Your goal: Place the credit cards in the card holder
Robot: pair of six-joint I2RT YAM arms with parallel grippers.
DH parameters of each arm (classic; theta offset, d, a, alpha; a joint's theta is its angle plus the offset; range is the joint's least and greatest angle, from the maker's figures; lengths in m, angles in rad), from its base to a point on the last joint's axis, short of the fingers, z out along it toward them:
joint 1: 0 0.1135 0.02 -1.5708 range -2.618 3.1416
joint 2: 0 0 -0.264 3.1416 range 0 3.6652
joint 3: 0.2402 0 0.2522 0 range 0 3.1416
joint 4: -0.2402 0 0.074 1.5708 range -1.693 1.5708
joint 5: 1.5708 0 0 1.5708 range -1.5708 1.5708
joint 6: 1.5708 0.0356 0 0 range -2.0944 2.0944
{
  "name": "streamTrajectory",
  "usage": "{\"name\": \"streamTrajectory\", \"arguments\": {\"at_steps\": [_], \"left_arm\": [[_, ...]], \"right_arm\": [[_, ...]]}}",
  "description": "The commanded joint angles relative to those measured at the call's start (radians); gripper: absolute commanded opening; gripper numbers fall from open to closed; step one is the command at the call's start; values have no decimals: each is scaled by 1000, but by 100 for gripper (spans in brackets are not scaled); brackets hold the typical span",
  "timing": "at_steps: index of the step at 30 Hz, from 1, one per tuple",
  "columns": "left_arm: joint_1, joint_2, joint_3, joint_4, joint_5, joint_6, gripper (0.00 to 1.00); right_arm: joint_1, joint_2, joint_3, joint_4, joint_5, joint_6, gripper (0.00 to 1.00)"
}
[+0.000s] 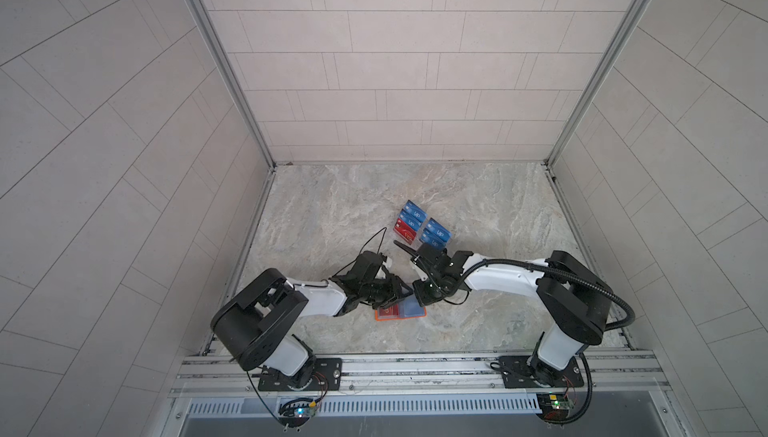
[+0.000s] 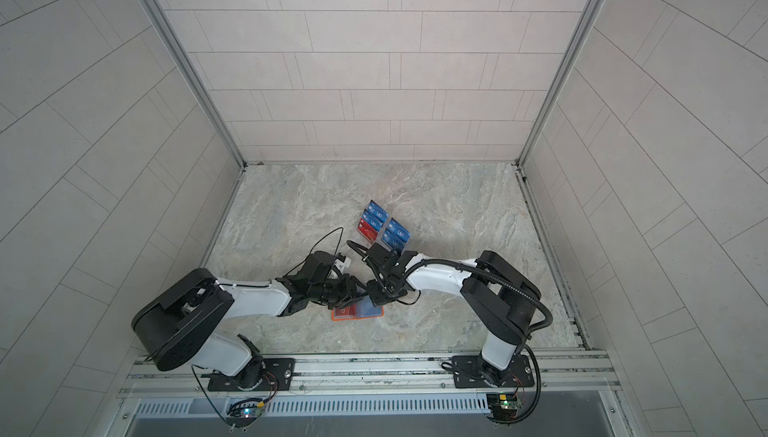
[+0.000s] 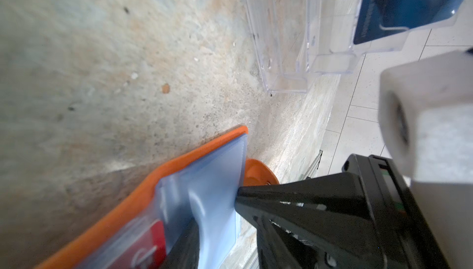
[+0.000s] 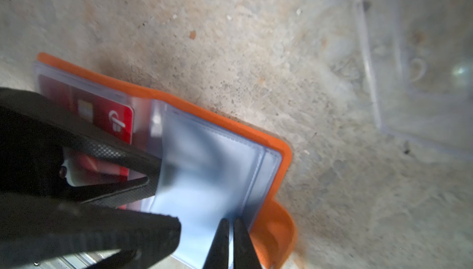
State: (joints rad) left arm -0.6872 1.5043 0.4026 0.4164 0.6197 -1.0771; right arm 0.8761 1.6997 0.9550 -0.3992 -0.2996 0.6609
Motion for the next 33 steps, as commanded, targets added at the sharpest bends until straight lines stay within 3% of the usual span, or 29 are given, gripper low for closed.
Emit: {"name": "streamTrajectory", "arguments": {"at_steps": [1,6,17,25,33], "left_arm": [[-8,-7,-27,-5,-10,-25,41],[-14,-7,-37,4,-14,-34,38],[-14,12,-22,7,-29,-35,19],[-13,-20,-23,-11,-42,-31,1],[-14,-55,-43,-22,-29,-6,0]], "right_arm": [[-2,9,-12,4,13,10,10],[-2,8,-10,3,14,11,10],[-2,-24,-10,10,16,15,9],[-17,-82,-32,20,24,40,10],[-37,-85,-42,24,18,46,10]]}}
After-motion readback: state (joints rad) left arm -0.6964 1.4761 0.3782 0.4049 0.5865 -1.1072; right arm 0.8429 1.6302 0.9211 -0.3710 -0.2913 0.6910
